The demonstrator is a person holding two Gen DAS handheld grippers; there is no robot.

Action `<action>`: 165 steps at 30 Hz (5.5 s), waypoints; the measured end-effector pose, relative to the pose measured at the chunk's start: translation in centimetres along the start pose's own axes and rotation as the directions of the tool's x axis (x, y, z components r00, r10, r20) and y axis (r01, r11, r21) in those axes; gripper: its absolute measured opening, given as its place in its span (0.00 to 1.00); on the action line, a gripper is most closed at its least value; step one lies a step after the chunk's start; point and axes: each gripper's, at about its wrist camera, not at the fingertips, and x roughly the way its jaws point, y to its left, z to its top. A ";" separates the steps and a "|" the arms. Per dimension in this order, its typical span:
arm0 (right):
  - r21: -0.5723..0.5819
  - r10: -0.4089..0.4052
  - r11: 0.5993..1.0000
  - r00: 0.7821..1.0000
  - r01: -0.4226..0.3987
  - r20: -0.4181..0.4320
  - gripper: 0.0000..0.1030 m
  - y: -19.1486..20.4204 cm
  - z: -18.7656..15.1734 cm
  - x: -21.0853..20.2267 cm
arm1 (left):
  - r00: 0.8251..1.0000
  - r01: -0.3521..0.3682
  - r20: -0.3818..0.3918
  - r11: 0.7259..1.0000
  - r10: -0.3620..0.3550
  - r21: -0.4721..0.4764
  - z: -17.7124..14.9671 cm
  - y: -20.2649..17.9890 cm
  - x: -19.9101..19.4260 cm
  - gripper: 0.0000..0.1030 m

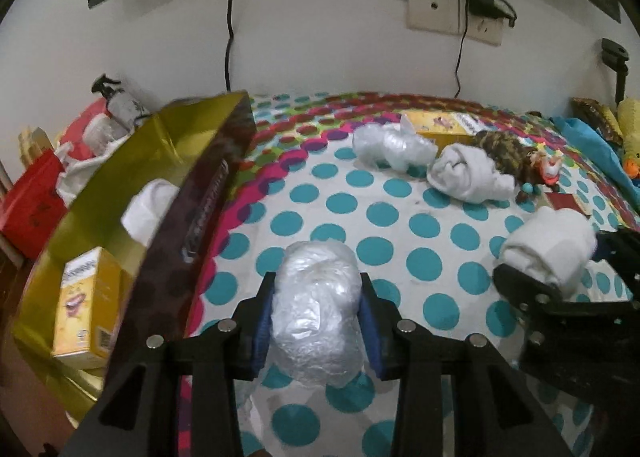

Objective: Organize objects
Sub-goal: 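Carry the plastic bundle into the gold tray with the left gripper, then lower the white towel into the gold tray with the right gripper, then grasp the white knotted cloth with the left gripper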

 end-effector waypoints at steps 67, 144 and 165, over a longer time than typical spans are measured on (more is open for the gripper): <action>-0.087 -0.107 0.989 0.984 0.121 0.144 0.37 2.0 0.0 -2.7 | 0.972 -0.231 -0.017 0.938 0.235 -0.258 0.2 15.8 -1.6 0.40; -0.177 0.097 0.983 0.963 -0.052 0.252 0.91 19.9 15.3 1.0 | 0.985 -0.141 0.042 0.925 0.166 -0.352 0.6 18.6 -2.6 0.53; -0.001 -0.143 0.989 0.973 0.146 0.183 0.94 -3.7 3.8 -0.9 | 0.989 0.113 0.112 0.983 -0.097 -0.144 1.2 5.7 -2.5 0.55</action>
